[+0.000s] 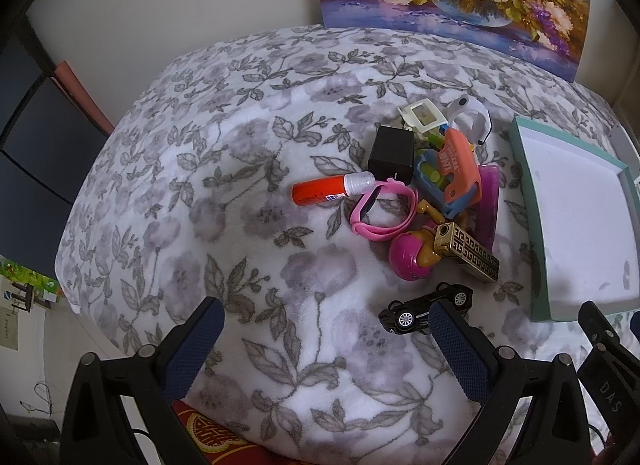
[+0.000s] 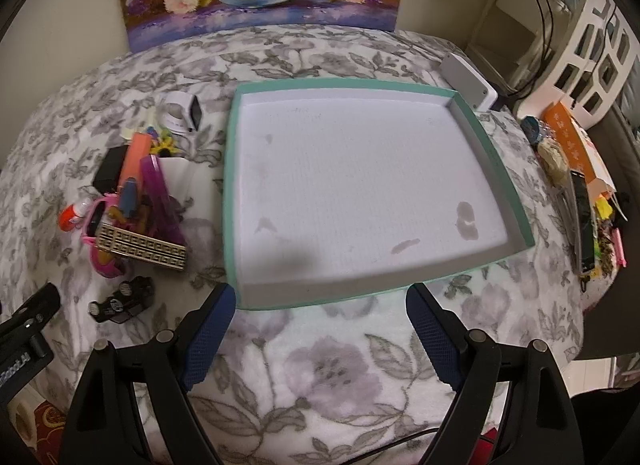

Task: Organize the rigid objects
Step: 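Move the right tool to the black toy car and close on it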

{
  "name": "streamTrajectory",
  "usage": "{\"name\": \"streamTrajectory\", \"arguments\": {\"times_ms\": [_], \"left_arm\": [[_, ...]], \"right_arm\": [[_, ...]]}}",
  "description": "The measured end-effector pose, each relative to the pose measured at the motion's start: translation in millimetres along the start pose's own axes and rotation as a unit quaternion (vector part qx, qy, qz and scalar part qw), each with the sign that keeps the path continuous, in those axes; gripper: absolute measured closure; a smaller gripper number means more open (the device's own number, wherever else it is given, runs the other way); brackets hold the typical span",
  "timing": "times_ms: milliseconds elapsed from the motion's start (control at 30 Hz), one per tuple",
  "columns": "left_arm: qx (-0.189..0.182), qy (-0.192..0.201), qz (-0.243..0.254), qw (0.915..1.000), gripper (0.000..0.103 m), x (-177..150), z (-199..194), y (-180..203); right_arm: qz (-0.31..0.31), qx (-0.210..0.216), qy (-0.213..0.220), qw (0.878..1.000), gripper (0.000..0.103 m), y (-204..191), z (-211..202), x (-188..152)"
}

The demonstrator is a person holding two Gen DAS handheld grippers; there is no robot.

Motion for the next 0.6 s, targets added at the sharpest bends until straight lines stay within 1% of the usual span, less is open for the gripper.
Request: {"name": "streamTrajectory", "arguments": {"times_ms": [100, 233, 333, 400, 533, 600], "left_arm": [[0.003, -0.001, -0.018, 0.9998, 0.000, 2.7, 1.6, -5.0], [0.035, -0.006, -0.057, 0.9978, 0.000, 7.5, 11.1, -21.8], [0.030, -0.031, -0.076, 0.9962, 0.000, 6.6, 25.5, -32.7], [0.032, -0.048, -0.086, 0.9946, 0.000, 6.5, 37.1, -37.0], [0.035, -0.073, -0.109, 0.9907, 0.000, 6.7, 59.0, -53.7], [0.028, -0.086, -0.124, 0.9881, 0.000, 4.1, 69.4, -62.8]], "right_arm": [[-0.024, 0.024, 0.012, 0.999, 0.015, -15.5, -4.7, 1.2], [-0.069, 0.057, 0.008, 0.996, 0.015, -46.9, -1.2, -0.1], [-0.093, 0.089, -0.010, 0.992, 0.015, -68.4, 6.4, -1.1], [-0.109, 0.104, -0.024, 0.988, 0.015, -83.8, 13.8, -2.7], [-0.130, 0.122, -0.042, 0.983, 0.015, -104.7, 24.4, -7.2], [-0.140, 0.126, -0.048, 0.981, 0.015, -114.4, 28.5, -8.8]]}}
Point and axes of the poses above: each gripper's, at about its wrist camera, not at the fingertips, and z roughly the way its jaws point, y to its right, x to its top, the point moved 2 cm from there along z, roughly the way its jaws point, and after that the axes turned 4 degrees about -z, right-handed, at the moved point
